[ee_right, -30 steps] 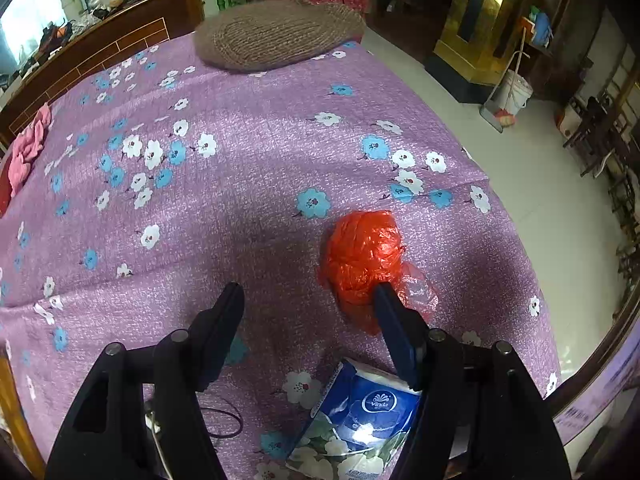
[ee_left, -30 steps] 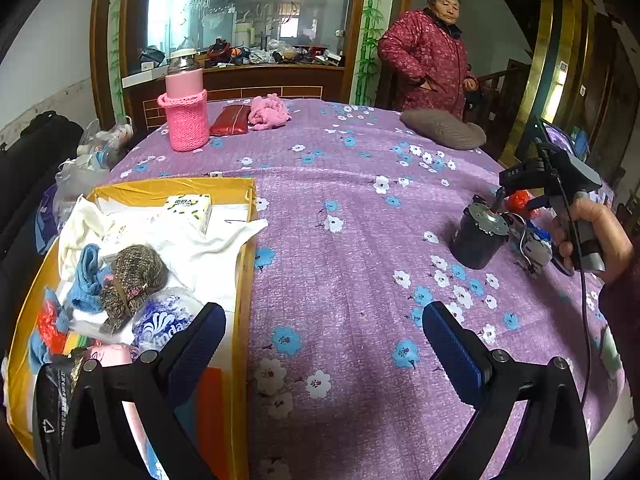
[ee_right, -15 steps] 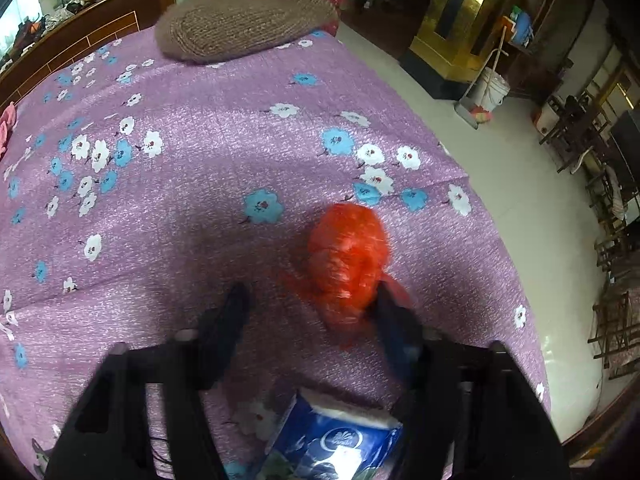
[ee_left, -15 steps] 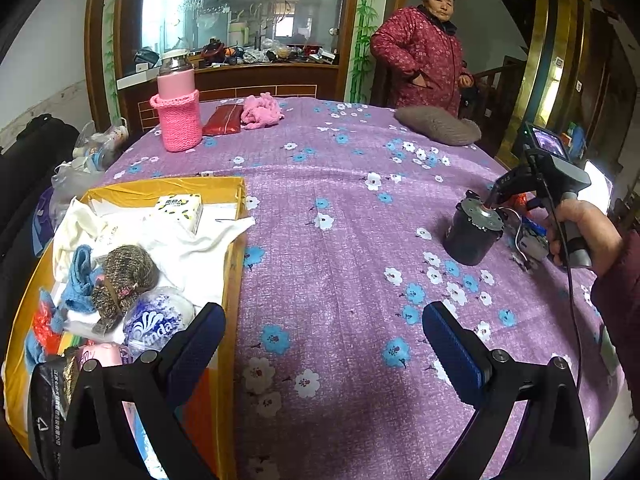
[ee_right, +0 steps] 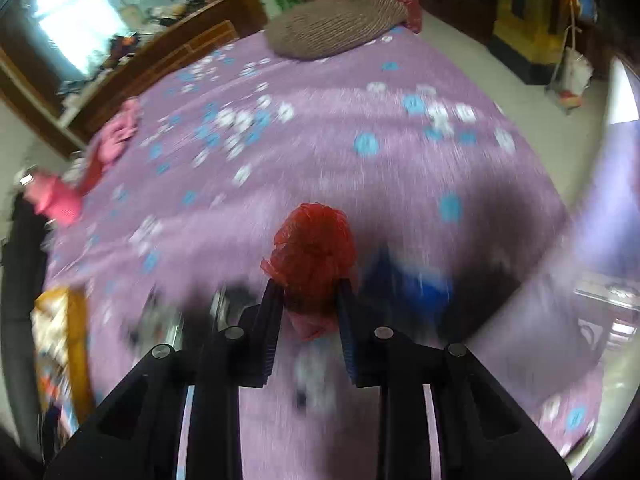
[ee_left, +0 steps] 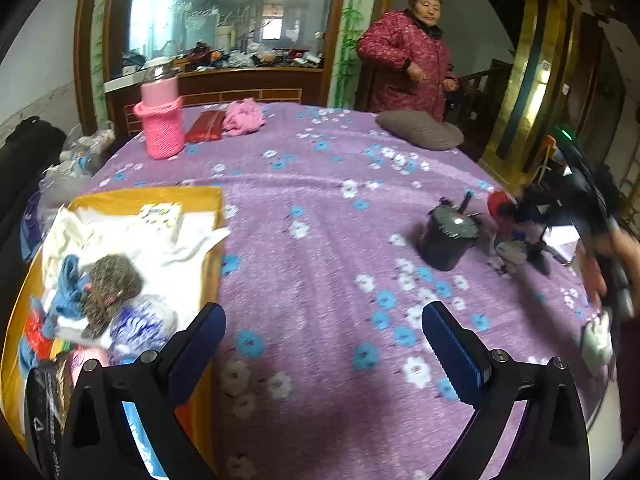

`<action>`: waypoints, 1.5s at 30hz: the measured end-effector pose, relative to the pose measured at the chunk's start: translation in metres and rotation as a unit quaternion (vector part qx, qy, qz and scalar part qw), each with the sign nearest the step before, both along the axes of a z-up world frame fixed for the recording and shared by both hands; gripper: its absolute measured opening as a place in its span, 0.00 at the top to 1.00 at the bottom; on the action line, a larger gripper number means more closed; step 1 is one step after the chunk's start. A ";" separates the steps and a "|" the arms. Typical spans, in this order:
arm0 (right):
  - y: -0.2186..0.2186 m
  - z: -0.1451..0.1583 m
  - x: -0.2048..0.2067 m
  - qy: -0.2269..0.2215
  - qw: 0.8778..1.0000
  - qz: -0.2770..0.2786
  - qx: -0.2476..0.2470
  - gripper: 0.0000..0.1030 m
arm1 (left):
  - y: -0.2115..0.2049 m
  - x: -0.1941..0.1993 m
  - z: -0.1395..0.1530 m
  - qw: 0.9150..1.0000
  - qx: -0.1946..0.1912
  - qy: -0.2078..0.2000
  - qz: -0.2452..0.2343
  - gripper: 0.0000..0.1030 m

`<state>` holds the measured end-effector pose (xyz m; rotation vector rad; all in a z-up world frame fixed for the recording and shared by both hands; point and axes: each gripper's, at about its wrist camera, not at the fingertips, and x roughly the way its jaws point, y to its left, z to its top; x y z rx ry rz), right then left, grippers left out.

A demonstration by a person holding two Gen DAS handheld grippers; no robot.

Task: Organize soft objects
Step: 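Grasp the blue Vinda tissue pack with the left gripper while the right gripper holds the red bag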

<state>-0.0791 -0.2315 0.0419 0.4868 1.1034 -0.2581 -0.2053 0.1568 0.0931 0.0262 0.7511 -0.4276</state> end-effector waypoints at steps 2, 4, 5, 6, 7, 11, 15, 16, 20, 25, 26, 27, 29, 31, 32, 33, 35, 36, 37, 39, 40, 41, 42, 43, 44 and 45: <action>0.007 0.002 -0.035 -0.012 1.000 0.010 0.018 0.77 | -0.008 0.000 0.005 1.000 -0.008 -0.002 -0.013 0.03; 0.012 -0.001 -0.070 -0.016 1.000 0.017 0.018 0.77 | -0.023 0.002 0.010 0.999 -0.017 0.003 -0.036 0.03; 0.012 -0.005 -0.081 -0.014 1.000 0.017 0.013 0.76 | -0.033 0.004 0.012 0.998 -0.021 0.007 -0.051 0.03; 0.012 -0.012 -0.097 -0.008 1.000 0.015 0.004 0.76 | -0.049 0.006 0.016 0.997 -0.028 0.013 -0.073 0.03; 0.012 -0.018 -0.106 -0.003 1.000 0.011 -0.002 0.76 | -0.058 0.008 0.017 0.996 -0.030 0.016 -0.082 0.03; 0.002 -0.028 -0.130 -0.018 1.000 0.002 0.015 0.65 | -0.138 0.021 0.028 0.988 -0.015 0.017 -0.151 0.03; -0.002 -0.029 -0.144 -0.038 0.999 0.002 0.005 0.55 | -0.220 0.033 0.021 0.977 0.063 -0.006 -0.205 0.10; -0.003 -0.029 -0.146 -0.042 0.999 0.005 0.004 0.55 | -0.236 0.036 0.017 0.974 0.082 -0.007 -0.212 0.14; -0.003 -0.029 -0.150 -0.055 0.998 0.018 0.005 0.55 | -0.293 0.057 -0.003 0.963 0.139 0.015 -0.232 0.15; -0.002 -0.033 -0.146 -0.066 0.997 0.031 0.016 0.55 | -0.326 0.083 -0.022 0.958 0.152 0.050 -0.239 0.15; -0.002 -0.034 -0.145 -0.068 0.997 0.031 0.018 0.55 | -0.330 0.085 -0.024 0.956 0.153 0.054 -0.244 0.15; -0.003 -0.034 -0.143 -0.069 0.997 0.030 0.018 0.55 | -0.335 0.087 -0.026 0.955 0.157 0.055 -0.246 0.15; -0.002 -0.035 -0.140 -0.073 0.997 0.029 0.020 0.55 | -0.341 0.089 -0.030 0.951 0.157 0.055 -0.260 0.15; -0.002 -0.034 -0.137 -0.076 0.997 0.026 0.022 0.55 | -0.349 0.091 -0.034 0.948 0.163 0.057 -0.267 0.15; -0.001 -0.034 -0.136 -0.077 0.996 0.027 0.024 0.55 | -0.350 0.090 -0.036 0.947 0.163 0.059 -0.270 0.14; 0.001 -0.035 -0.134 -0.078 0.996 0.029 0.026 0.55 | -0.354 0.091 -0.039 0.945 0.164 0.064 -0.274 0.14; 0.005 -0.035 -0.130 -0.077 0.996 0.033 0.029 0.54 | -0.358 0.092 -0.043 0.944 0.172 0.064 -0.275 0.14; 0.007 -0.036 -0.128 -0.076 0.996 0.035 0.028 0.54 | -0.360 0.093 -0.045 0.943 0.175 0.064 -0.275 0.14; 0.010 -0.036 -0.126 -0.076 0.996 0.037 0.027 0.55 | -0.362 0.094 -0.047 0.943 0.176 0.067 -0.273 0.16; 0.012 -0.036 -0.123 -0.077 0.996 0.036 0.029 0.54 | -0.365 0.096 -0.053 0.943 0.175 0.077 -0.272 0.44; 0.014 -0.036 -0.121 -0.077 0.996 0.032 0.029 0.54 | -0.365 0.096 -0.055 0.942 0.175 0.082 -0.274 0.51; 0.015 -0.036 -0.118 -0.078 0.996 0.028 0.026 0.54 | -0.366 0.096 -0.059 0.939 0.170 0.096 -0.281 0.51; 0.016 -0.036 -0.117 -0.080 0.996 0.024 0.024 0.54 | -0.366 0.097 -0.061 0.940 0.167 0.101 -0.278 0.52; 0.016 -0.036 -0.115 -0.084 0.996 0.016 0.024 0.54 | -0.365 0.098 -0.061 0.942 0.163 0.100 -0.276 0.53; 0.016 -0.037 -0.113 -0.086 0.996 0.012 0.028 0.54 | -0.364 0.098 -0.061 0.943 0.157 0.099 -0.274 0.53; 0.014 -0.038 -0.112 -0.089 0.995 0.005 0.034 0.55 | -0.362 0.098 -0.060 0.946 0.151 0.099 -0.269 0.53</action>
